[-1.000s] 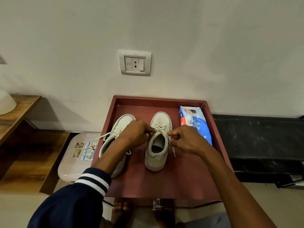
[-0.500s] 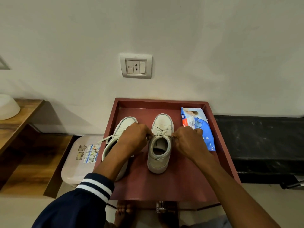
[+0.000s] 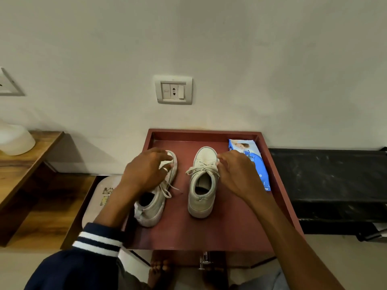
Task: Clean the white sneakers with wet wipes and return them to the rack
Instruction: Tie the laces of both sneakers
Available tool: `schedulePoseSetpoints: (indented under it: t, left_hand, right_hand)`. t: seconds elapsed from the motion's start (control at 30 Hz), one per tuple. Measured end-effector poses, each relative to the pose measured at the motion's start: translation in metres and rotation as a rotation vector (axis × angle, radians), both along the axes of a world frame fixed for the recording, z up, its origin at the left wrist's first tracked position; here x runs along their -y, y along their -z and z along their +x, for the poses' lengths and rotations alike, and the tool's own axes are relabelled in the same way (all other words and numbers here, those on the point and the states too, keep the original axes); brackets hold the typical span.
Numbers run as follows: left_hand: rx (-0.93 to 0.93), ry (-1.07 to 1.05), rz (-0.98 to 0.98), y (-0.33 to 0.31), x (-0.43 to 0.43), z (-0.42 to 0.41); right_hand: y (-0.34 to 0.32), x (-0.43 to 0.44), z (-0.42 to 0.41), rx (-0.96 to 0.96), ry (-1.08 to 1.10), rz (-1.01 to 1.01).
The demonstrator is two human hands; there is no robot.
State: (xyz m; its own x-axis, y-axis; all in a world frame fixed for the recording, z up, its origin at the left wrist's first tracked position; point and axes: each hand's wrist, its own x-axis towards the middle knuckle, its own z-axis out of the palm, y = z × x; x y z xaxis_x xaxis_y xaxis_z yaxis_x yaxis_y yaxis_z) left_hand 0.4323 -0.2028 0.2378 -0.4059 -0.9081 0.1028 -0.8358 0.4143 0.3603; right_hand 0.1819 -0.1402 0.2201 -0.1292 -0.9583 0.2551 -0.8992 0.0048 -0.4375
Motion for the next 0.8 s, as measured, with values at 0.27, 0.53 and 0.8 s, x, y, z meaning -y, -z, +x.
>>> schedulePoseSetpoints:
  t: [0.27, 0.53, 0.8]
  left_hand:
    - [-0.074, -0.15, 0.169, 0.002, -0.023, 0.055]
    - [-0.05, -0.03, 0.273, 0.025, -0.001, 0.06]
    - [0.032, 0.019, 0.301, 0.026, 0.016, 0.067]
  right_hand:
    - [-0.008, -0.023, 0.072, -0.044, -0.218, -0.002]
    - [0.005, -0.002, 0.12, -0.126, -0.339, 0.29]
    - [0.015, 0.012, 0.13, -0.229, -0.274, 0.234]
